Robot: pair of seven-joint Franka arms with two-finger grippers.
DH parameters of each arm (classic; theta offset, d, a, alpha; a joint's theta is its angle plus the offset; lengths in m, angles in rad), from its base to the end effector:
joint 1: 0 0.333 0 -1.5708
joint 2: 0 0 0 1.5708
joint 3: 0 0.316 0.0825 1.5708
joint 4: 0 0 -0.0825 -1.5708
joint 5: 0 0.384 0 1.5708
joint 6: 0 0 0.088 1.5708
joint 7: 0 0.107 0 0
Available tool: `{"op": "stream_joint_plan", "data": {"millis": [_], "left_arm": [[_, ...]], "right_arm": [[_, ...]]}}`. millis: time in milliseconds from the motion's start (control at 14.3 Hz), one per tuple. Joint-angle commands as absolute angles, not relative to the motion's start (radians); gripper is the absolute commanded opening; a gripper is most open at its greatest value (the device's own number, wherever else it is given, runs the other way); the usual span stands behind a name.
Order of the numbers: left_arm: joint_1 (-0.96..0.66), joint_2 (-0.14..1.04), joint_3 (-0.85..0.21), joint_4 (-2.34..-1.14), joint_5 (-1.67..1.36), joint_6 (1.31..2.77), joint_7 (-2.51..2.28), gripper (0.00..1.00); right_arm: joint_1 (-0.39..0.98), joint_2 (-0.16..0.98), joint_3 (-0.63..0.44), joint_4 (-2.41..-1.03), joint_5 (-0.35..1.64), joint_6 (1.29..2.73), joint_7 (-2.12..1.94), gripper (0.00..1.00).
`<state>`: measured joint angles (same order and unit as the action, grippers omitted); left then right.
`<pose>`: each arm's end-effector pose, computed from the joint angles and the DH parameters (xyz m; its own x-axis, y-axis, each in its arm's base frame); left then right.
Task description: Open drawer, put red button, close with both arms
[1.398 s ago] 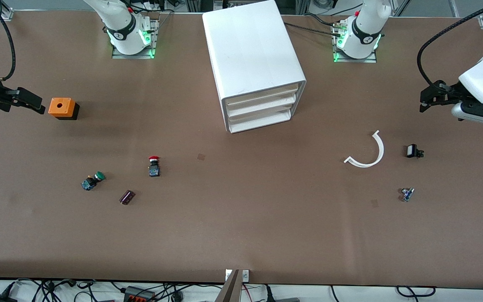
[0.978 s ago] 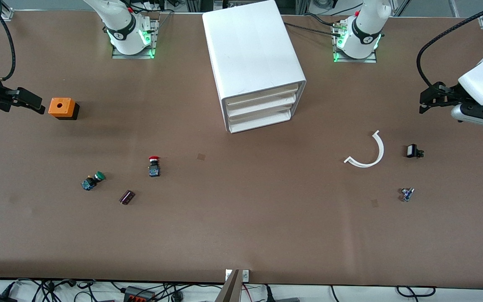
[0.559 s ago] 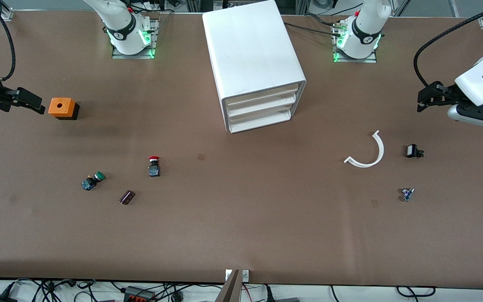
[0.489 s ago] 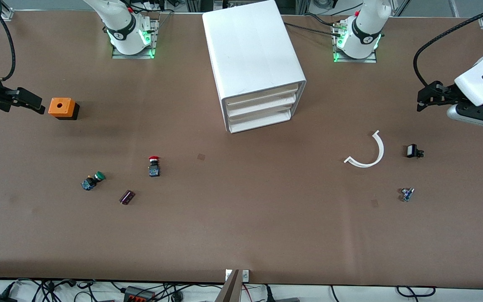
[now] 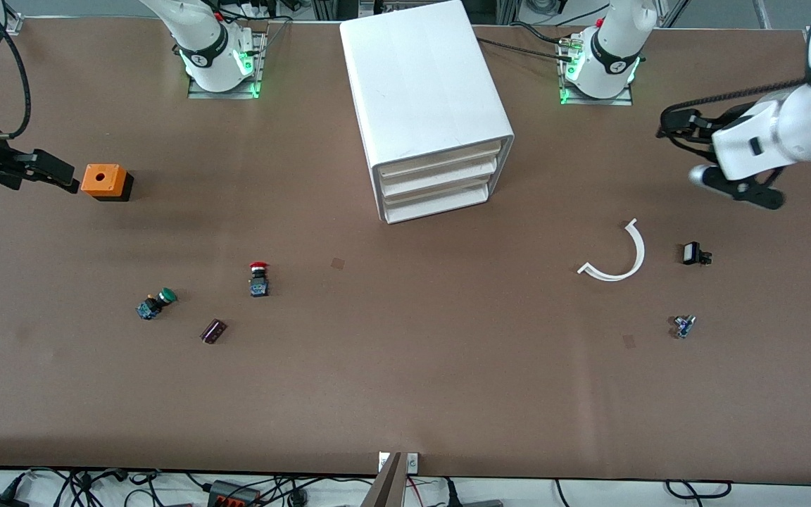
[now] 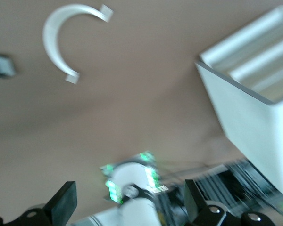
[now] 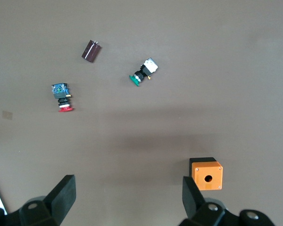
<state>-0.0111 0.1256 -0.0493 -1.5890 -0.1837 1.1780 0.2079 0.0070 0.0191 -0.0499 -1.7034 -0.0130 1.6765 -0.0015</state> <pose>0.5322 -0.0550 0.5283 0.8294 -0.3245 -0.4548 -0.2085 -0.9350 0.2869 0.5630 -0.0252 0.5600 0.9981 -0.0400 -0.0460 -0.0394 -0.9991 0.0137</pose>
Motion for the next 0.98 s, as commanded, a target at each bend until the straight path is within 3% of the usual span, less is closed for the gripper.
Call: {"op": "stream_joint_plan", "data": {"millis": [0, 210, 489, 699, 909], "left_arm": [[-0.012, 0.202, -0.049, -1.558, -0.296, 1.121, 0.222, 1.00], [-0.009, 0.300, -0.049, -1.604, -0.476, 1.175, 0.230, 1.00], [-0.069, 0.333, -0.058, -1.736, -0.696, 1.473, 0.418, 1.00], [-0.129, 0.327, -0.106, -1.889, -0.840, 1.783, 0.601, 1.00], [-0.124, 0.324, -0.164, -2.038, -1.046, 1.896, 0.776, 1.00]], "right_arm": [[0.025, 0.046, -0.040, -1.689, -0.017, 1.675, -0.002, 1.00], [0.072, 0.107, -0.038, -1.684, -0.002, 1.675, -0.009, 1.00], [0.152, 0.202, -0.038, -1.675, 0.011, 1.693, -0.014, 1.00], [0.198, 0.306, -0.040, -1.641, 0.107, 1.767, -0.012, 1.00], [0.242, 0.420, -0.040, -1.585, 0.101, 1.838, -0.011, 1.00]]}}
